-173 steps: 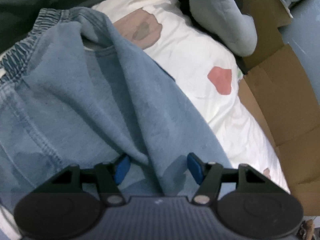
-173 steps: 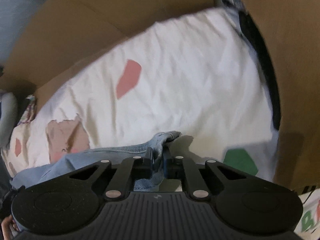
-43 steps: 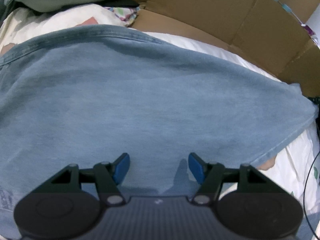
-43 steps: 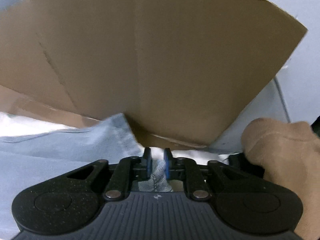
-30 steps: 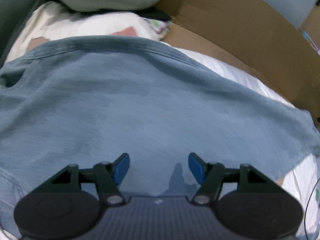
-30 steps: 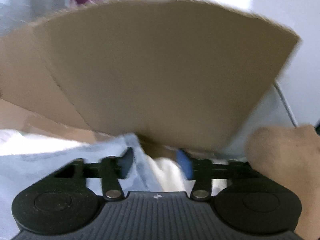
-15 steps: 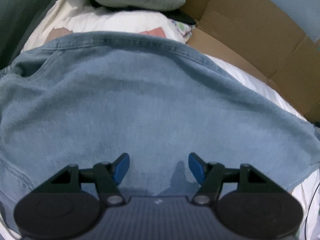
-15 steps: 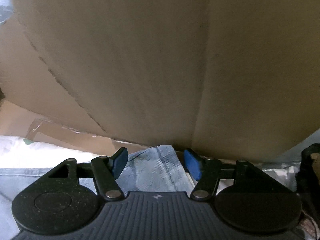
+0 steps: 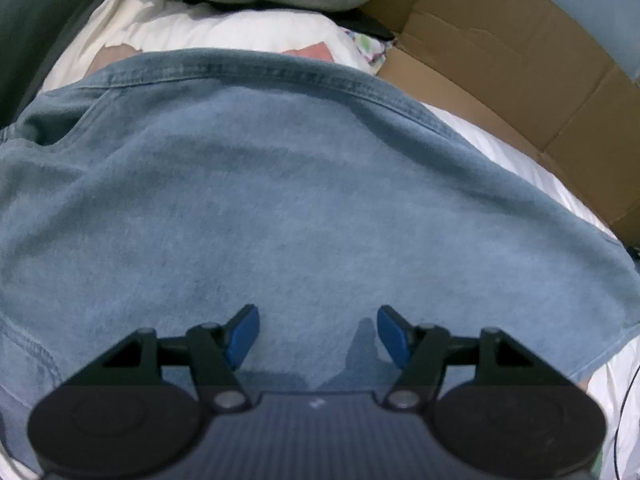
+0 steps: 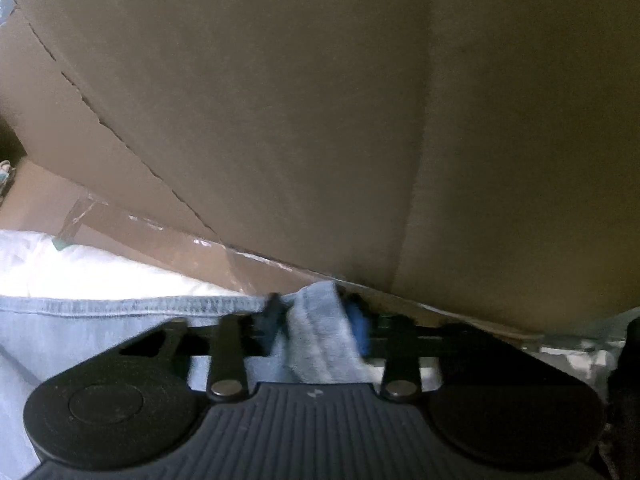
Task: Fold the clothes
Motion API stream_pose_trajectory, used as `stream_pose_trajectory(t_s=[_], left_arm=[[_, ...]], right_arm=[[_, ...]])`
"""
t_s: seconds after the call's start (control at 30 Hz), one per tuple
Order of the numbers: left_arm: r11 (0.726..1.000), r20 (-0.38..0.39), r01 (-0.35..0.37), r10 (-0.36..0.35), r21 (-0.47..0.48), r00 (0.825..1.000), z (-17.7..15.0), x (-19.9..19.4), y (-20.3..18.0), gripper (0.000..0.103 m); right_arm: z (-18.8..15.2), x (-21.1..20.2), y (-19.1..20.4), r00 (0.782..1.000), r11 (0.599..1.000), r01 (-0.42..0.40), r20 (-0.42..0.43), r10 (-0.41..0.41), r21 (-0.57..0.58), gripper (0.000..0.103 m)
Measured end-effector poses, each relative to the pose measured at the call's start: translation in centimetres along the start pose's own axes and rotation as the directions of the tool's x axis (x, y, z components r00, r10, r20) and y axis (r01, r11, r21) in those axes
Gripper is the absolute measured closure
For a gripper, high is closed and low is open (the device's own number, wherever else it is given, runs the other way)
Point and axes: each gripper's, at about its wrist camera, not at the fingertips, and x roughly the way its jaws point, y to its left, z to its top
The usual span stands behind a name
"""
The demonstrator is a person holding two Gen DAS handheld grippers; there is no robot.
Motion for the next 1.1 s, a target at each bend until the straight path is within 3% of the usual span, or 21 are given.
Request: stream_pose_trajectory(t_s=[0.13, 0.3, 0.5, 0.8, 1.0, 1.1], left_arm=[[1.0, 0.003, 0.002, -0.002, -0.009, 1.0, 0.0, -0.4, 0.2, 0.035], [1.0, 0.017, 0.002, -0.001, -0.012, 1.0, 0.0, -1.3, 0.4, 0.035], [1.0, 0.041, -0.003, 0.003, 0.007, 0.999, 0.4, -1.9, 0.2, 0.035], [0.999, 0.064, 0.019, -0.021, 0.037, 0.998, 1.5, -2.0, -1.2, 0.035], [0.995, 0.063, 0.016, -0.022, 0.095, 0.998, 2.6, 0.2, -3.4, 0.035], [0.992, 0.065, 0.013, -0.021, 0.125, 0.998, 3.6, 1.6, -4.4, 0.035]], right_arm=[[0.2, -1.4, 1.6, 0.999, 0.998, 0.008, 0.037, -0.006, -0.055, 0.093], [-1.2, -4.2, 3.9, 0.985, 0.976, 0.104, 0.152, -0.075, -0.191, 0.099], [-2.7, -8.1, 6.7, 0.928, 0.904, 0.283, 0.331, -0.173, -0.32, 0.099], [-2.4, -12.3, 6.7, 0.836, 0.89, 0.391, 0.496, -0.236, -0.235, 0.099], [-2.1, -9.6, 7.5, 0.842, 0.905, 0.384, 0.471, -0.263, -0.181, 0.098], [-1.9, -9.0, 7.3, 0.848, 0.906, 0.387, 0.453, -0.277, -0.171, 0.093]])
